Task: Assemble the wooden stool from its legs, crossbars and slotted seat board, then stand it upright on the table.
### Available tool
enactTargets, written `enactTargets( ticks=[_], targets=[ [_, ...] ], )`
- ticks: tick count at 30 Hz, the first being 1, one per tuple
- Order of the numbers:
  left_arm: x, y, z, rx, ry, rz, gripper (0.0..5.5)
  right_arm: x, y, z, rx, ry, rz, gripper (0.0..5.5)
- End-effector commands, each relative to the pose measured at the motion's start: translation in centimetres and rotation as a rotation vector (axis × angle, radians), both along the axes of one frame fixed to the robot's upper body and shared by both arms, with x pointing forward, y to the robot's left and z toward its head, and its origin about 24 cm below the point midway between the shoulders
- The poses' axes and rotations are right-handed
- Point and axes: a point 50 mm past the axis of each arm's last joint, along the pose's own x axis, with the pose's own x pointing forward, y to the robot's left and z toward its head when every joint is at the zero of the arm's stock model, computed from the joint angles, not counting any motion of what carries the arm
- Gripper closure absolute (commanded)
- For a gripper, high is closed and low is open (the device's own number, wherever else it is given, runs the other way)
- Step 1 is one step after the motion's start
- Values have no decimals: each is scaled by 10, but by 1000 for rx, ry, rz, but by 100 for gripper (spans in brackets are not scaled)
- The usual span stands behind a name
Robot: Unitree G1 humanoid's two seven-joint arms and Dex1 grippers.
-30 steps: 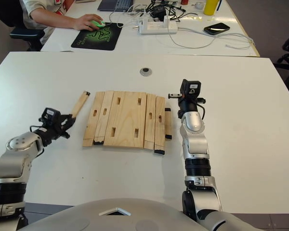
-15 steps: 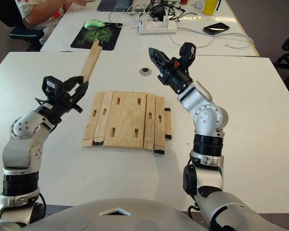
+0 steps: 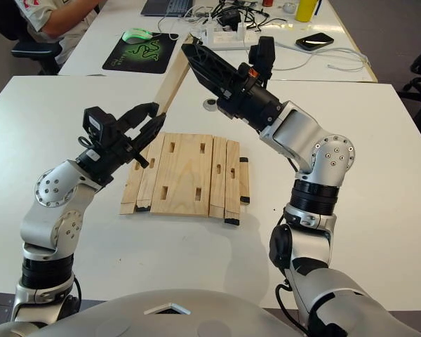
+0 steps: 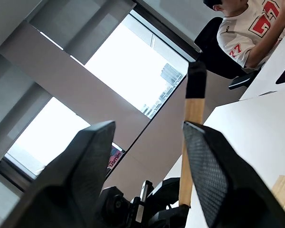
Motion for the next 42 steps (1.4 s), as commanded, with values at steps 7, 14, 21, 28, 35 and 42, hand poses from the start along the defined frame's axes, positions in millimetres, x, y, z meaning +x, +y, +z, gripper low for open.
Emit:
enactTargets(
  ticks=[7,14,21,28,35,42],
  targets=[
    [1,3,11,-17,-47,15,413,0,-3,-7,-11,53,-22,287],
    [-2,-2,12,-13,-47,-9,413,2,-3,-9,-18,60,-39,287],
    [-4,-7,9,10,-48,-30,413,7,-1,-8,-10,75,-77,287],
    [-4,-8,6,54,-65,-13,413,11,-1,-6,-19,80,-100,371],
    [-5,-9,2,86,-71,-14,413,13,0,-4,-20,78,-110,488],
    [-5,-8,-2,84,-55,-7,413,11,0,-1,-21,70,-114,508]
  ],
)
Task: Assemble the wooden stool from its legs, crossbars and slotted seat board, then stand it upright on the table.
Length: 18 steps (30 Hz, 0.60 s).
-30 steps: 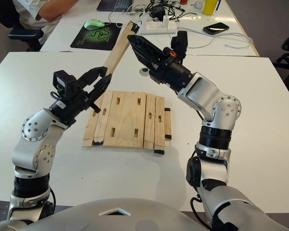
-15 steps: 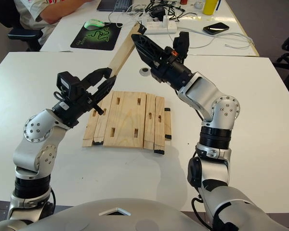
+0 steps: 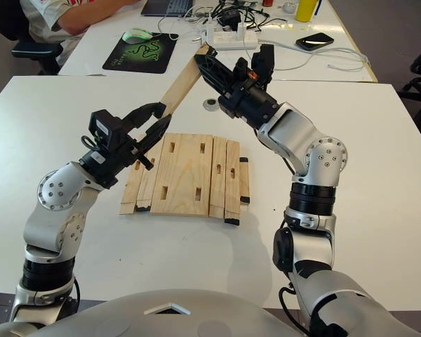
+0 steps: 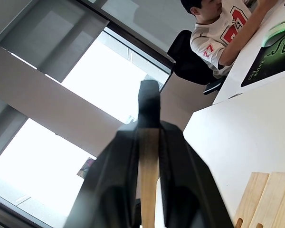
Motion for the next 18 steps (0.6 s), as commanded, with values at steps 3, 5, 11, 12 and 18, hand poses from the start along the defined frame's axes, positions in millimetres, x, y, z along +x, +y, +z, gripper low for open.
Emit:
enactTargets(
  ticks=[3,5,11,12,18],
  targets=[
    [0,1,-5,15,21,3,413,-1,1,11,-5,-28,-15,508],
    [0,2,-7,14,31,13,376,-1,1,13,-7,-35,-23,508],
    [0,9,-11,13,52,45,289,-5,-7,14,-27,-38,-107,508],
    [0,11,-11,12,54,51,273,-6,-9,13,-31,-32,-124,508],
    [0,18,-12,-20,72,99,179,-10,-23,-1,-130,-27,-234,508]
  ],
)
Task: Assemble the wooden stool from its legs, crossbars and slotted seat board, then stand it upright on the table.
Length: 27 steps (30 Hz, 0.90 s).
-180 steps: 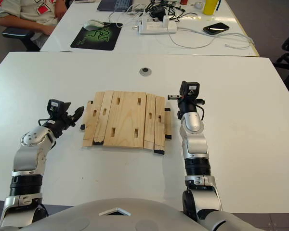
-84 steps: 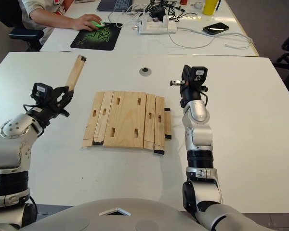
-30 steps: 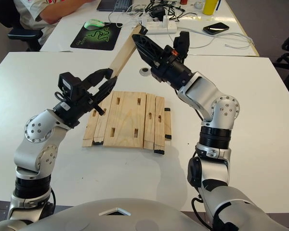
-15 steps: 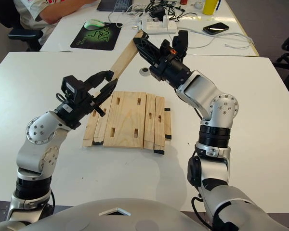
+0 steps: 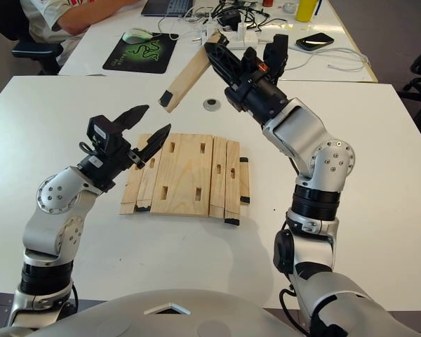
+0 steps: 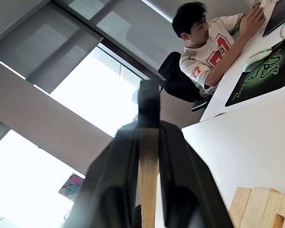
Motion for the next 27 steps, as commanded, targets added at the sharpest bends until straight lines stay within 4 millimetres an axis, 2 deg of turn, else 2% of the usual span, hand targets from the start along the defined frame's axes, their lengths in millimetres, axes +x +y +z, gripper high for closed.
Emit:
enactTargets(
  ticks=[1,3,6,9,12,18,27],
  targets=[
    [2,10,-3,-26,38,66,164,-4,-14,-9,-124,-17,-98,508],
    [4,16,-6,-38,61,106,159,-9,-18,-13,-210,-46,-126,508],
    [6,24,-13,-38,107,167,203,-19,-21,-21,-357,-81,-170,508],
    [6,32,-19,-44,144,242,247,-35,-25,-39,-535,-78,-263,508],
    [5,37,-22,-54,167,296,298,-48,-25,-58,-625,-40,-337,508],
    [6,39,-27,-55,208,322,398,-59,-15,-71,-645,-4,-429,508],
    [10,42,-30,-36,266,338,538,-67,0,-72,-646,14,-562,508]
  ],
)
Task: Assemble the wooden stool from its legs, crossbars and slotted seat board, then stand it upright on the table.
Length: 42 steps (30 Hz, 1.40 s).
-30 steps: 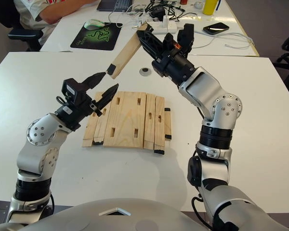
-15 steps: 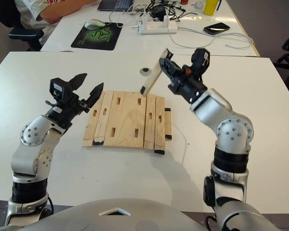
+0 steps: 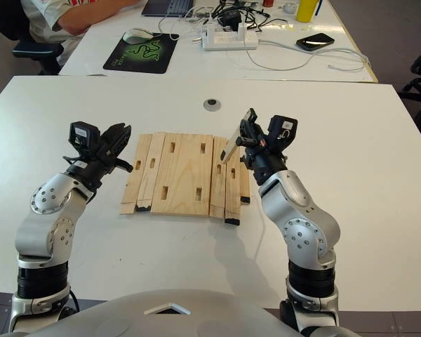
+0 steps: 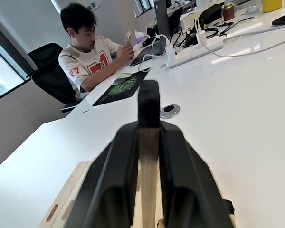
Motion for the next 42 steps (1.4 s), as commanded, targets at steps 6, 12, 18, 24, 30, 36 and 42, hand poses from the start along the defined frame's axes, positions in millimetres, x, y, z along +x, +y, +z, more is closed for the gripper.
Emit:
enactTargets(
  ticks=[6,12,18,24,30,36,42],
  targets=[
    [3,-2,0,17,53,3,550,-14,18,-1,-63,-25,-70,508],
    [5,-2,-3,-47,86,73,550,-11,26,-6,-139,-58,-62,508],
    [0,-5,-10,-108,111,139,550,-6,29,-14,-199,-86,-16,508],
    [-1,-4,-10,-127,104,173,550,-6,32,-24,-225,-84,5,508],
    [2,-3,-8,-116,107,162,550,-12,34,-30,-218,-60,-43,508],
    [9,-3,-3,-91,109,123,550,-15,38,-36,-191,-32,-120,508],
    [16,-4,1,-69,103,83,550,-14,39,-38,-130,-24,-218,508]
  ],
)
